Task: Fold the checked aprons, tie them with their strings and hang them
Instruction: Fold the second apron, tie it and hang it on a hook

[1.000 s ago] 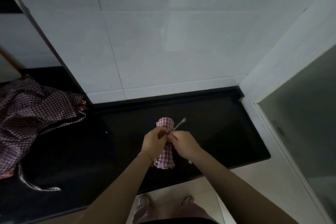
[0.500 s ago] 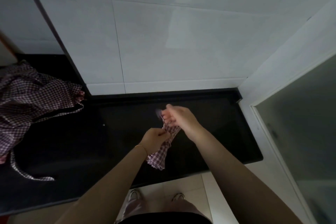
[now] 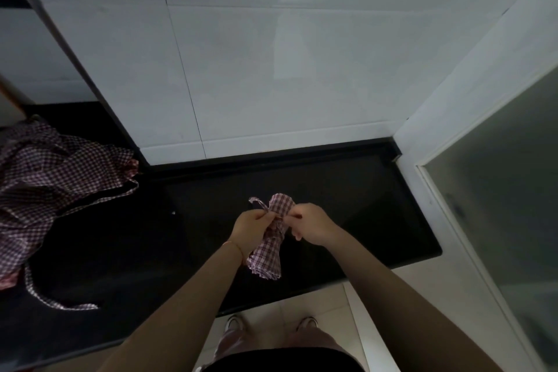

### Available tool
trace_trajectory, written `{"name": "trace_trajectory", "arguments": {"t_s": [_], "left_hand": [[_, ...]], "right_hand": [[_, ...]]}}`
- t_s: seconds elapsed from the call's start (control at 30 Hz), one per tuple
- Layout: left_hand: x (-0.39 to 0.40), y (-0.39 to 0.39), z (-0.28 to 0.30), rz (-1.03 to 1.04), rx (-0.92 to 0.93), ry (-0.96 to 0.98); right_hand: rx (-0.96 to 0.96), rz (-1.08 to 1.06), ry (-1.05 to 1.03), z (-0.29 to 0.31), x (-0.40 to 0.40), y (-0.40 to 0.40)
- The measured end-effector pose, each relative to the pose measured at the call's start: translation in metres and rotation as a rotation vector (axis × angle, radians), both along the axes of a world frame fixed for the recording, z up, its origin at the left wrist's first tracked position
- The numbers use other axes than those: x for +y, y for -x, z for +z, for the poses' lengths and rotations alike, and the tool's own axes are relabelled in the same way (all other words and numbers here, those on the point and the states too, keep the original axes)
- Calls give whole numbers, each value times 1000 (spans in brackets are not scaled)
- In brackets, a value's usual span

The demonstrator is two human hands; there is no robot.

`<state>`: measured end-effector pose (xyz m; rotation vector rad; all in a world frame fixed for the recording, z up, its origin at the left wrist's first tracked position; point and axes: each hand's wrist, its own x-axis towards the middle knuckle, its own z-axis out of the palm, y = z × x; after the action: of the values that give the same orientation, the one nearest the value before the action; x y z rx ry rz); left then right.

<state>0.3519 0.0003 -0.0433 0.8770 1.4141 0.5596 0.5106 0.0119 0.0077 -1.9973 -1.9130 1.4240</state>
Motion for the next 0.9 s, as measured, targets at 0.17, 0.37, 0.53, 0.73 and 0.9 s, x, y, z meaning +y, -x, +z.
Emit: {"name": "trace_trajectory", "arguments": {"t_s": [0.17,0.37,0.53,0.73,0.9], "left_hand": [[-2,-4,2,70,21,-30],[-9,-8,6,50,104,-96],[-4,-6,8,-23,201,-164],[-5,-6,12,18,137,-167],[-10,-13,13,80,87,-164]], "right_hand": [[107,3,48,-8,-9,-1],[-71,-81,-157,-24,-16,14],[-87,-116,-329,-39,-23,25],[-117,-75,-366,-44,-17,27],[-226,30,-394,-50,-9,30]]}}
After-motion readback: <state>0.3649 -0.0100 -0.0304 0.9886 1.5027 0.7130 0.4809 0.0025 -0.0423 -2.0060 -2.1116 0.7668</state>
